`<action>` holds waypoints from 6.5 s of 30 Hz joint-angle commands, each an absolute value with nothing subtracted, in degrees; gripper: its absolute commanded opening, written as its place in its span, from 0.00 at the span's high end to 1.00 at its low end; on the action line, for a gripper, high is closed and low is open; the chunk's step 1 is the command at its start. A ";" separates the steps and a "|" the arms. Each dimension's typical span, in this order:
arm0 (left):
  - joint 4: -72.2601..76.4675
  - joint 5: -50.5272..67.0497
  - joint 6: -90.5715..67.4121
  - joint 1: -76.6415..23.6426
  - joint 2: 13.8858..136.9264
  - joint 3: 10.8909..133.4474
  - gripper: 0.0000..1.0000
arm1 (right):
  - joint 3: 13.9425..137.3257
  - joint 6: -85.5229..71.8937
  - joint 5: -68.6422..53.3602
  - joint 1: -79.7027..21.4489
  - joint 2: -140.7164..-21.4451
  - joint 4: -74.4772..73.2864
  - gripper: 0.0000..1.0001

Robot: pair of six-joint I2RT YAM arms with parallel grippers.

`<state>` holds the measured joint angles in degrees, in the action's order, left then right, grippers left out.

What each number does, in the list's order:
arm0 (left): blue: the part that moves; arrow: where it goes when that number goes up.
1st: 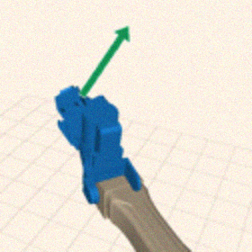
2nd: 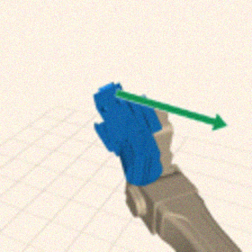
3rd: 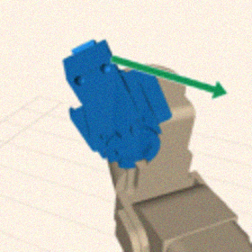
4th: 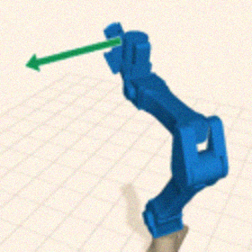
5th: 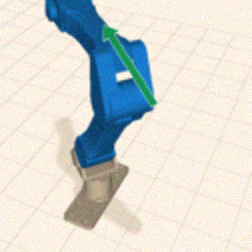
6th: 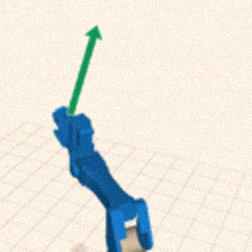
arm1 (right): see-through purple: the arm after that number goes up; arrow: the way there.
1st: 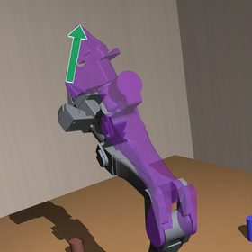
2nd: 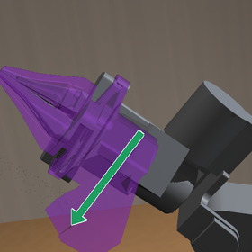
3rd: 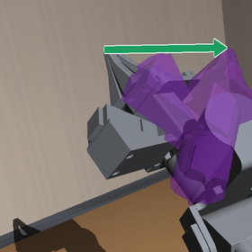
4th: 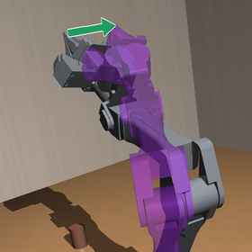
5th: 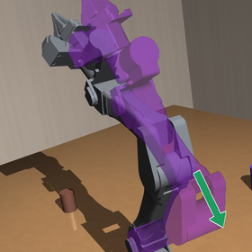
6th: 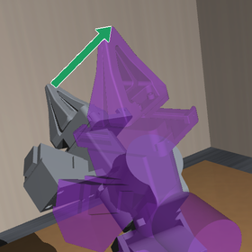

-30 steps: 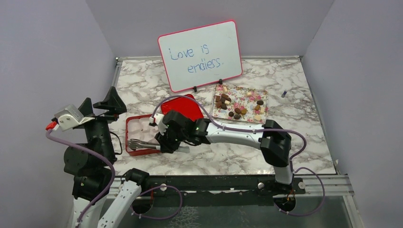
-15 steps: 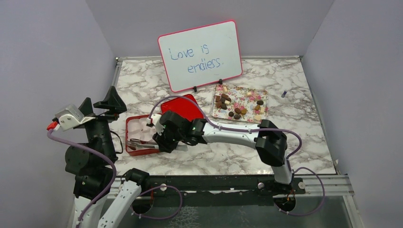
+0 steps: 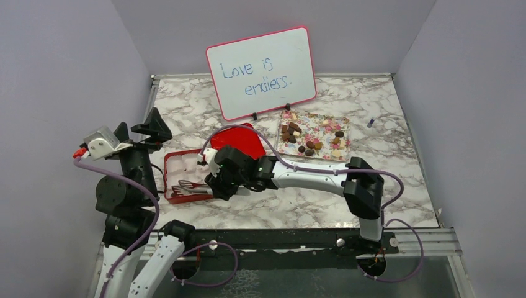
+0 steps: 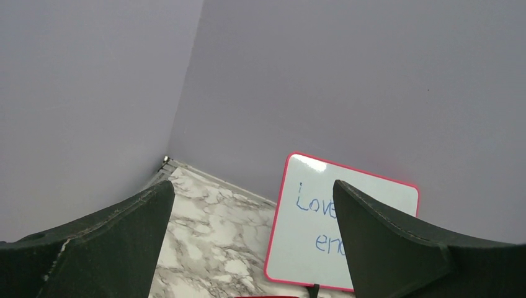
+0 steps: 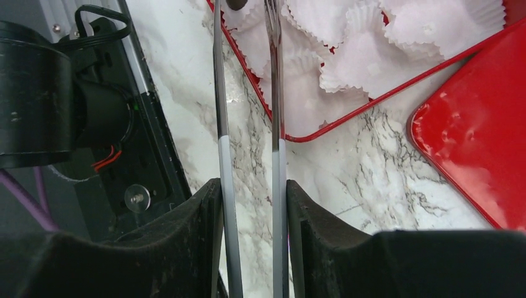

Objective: Pack the chocolate

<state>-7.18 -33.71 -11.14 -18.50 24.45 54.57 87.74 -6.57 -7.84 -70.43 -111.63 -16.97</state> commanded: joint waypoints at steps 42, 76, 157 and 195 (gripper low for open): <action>-10.97 -3.71 -11.51 -19.86 35.40 42.01 0.01 | 71.93 -14.67 25.59 -43.05 -82.82 -42.48 0.60; -12.17 -4.69 -9.76 -21.62 35.43 41.74 0.01 | 72.81 -14.83 21.51 -39.07 -90.55 -39.55 0.57; -16.17 -20.31 -11.47 -22.32 31.86 47.94 0.01 | 70.93 -19.95 -11.89 -39.45 -75.27 -31.04 0.77; -14.24 -21.45 -9.79 -22.32 27.62 52.27 0.01 | 85.80 -21.30 -15.90 -64.68 -102.77 -21.73 0.76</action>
<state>-15.18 -20.64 -11.00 -22.15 28.49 52.05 82.39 -22.24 -14.96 -64.10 -101.10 -23.03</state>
